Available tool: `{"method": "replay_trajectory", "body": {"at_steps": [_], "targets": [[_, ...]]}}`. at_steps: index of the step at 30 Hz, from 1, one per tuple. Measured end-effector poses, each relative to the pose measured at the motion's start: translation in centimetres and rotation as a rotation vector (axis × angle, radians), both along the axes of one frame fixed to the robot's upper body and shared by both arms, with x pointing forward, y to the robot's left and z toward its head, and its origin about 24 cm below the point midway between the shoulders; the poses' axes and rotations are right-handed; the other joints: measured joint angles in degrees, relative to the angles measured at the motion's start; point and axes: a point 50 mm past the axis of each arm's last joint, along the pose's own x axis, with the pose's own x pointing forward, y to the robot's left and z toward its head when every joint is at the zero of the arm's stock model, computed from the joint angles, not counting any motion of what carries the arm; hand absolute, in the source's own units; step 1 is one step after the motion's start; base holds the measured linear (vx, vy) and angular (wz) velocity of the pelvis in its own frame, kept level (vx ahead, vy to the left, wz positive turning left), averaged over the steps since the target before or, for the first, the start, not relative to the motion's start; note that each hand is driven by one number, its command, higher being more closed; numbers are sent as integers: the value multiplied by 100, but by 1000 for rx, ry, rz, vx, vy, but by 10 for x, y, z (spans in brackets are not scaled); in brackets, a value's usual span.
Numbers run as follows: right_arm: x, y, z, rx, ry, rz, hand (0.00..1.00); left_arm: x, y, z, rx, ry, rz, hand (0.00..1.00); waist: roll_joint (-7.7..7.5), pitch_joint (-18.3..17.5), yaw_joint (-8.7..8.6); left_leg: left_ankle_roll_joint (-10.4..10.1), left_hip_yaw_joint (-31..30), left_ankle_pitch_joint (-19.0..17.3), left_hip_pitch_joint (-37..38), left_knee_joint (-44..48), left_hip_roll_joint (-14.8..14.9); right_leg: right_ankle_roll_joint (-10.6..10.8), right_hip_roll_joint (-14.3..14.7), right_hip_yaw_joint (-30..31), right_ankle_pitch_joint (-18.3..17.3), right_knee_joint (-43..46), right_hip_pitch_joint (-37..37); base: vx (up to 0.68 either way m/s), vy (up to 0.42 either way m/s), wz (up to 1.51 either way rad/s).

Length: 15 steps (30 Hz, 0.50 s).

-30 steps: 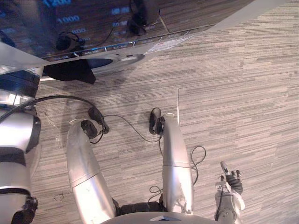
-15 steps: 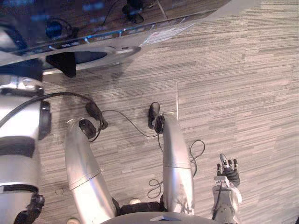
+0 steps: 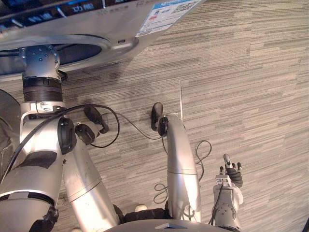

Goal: Pick up the laundry basket with both hands and put the clothes into the washing machine.

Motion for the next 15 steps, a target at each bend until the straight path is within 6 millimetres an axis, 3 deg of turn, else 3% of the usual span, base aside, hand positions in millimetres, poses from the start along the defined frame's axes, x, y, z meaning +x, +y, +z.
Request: {"method": "replay_trajectory", "body": {"at_steps": [7,12,14,15], "targets": [[0,6,-8,21,36,36,0,-13,20,-7,4,-16,76,0,0,0,22,28,-9,-23,4,88,61,4,65,17,12,39,1,9,-26,-5],[-7,0,-14,4,65,43,0,-30,46,8,457,156,330,0,1,-1,39,30,13,-19,142,56,67,1,61,33,11,44,111,-10,-30,2],[-11,-4,-20,-2,93,50,0,-37,45,26,892,343,600,0,3,-3,113,23,63,10,298,-40,40,-8,55,40,19,-18,232,-16,-69,7],[-12,-5,-21,-3,95,55,0,-36,42,29,967,366,645,0,3,-3,150,27,82,21,333,-73,36,-10,53,43,28,-48,255,-13,-52,6]]}}
